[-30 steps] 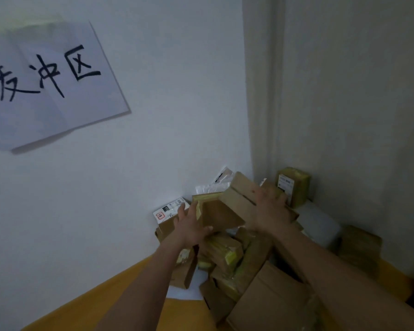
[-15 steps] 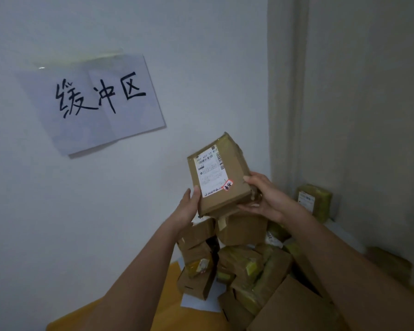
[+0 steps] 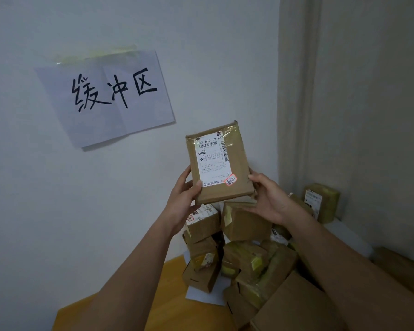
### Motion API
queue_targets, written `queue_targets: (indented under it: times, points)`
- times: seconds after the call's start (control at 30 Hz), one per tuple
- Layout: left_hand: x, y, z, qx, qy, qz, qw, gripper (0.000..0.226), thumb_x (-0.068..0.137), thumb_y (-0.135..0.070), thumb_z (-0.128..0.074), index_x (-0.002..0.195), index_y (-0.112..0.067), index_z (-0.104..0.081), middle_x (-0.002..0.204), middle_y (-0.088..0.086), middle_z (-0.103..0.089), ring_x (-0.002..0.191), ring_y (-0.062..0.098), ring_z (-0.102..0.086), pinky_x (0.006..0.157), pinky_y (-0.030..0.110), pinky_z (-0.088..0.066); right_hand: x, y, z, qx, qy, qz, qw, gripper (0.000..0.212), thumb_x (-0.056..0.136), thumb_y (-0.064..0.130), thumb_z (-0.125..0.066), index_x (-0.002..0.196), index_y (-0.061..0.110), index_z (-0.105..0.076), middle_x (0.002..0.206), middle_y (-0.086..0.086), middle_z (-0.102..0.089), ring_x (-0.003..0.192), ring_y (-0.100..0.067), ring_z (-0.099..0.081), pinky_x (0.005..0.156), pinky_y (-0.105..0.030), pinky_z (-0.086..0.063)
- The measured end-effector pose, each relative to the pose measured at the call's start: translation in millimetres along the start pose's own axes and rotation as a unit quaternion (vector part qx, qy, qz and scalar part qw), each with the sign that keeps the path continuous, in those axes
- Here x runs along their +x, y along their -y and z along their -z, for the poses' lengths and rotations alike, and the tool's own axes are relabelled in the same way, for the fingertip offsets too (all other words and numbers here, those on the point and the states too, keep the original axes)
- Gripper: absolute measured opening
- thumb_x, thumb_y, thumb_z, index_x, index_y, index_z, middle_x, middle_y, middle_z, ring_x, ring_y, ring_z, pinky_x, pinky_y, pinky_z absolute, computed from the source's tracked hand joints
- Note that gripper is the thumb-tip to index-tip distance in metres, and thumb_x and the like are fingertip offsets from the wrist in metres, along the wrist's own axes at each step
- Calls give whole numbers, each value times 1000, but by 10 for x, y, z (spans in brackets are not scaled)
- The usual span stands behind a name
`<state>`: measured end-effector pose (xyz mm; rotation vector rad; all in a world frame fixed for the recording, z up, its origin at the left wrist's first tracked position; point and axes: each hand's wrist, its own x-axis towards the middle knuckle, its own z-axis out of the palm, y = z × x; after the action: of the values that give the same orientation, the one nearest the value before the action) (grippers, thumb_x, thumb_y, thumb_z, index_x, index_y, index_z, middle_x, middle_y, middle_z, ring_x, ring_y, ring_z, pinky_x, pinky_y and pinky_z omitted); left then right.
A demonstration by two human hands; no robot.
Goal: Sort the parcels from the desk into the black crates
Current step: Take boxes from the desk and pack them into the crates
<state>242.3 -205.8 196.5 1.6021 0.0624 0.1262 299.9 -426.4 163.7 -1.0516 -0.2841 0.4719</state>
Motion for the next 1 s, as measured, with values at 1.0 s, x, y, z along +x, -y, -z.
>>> queue_targets:
  times: [1.0]
  points:
    - [-392,735,343,8,-137,140,981,56,94,-16,-65,145,-29,-46,134,-5,-58,109,16,-62,59,23,-55,301,-888,-61,-158,-3,-214,964,43,98,38,-56,139,35,-42,132,2,-58,123,-23,-54,103,-49,-47]
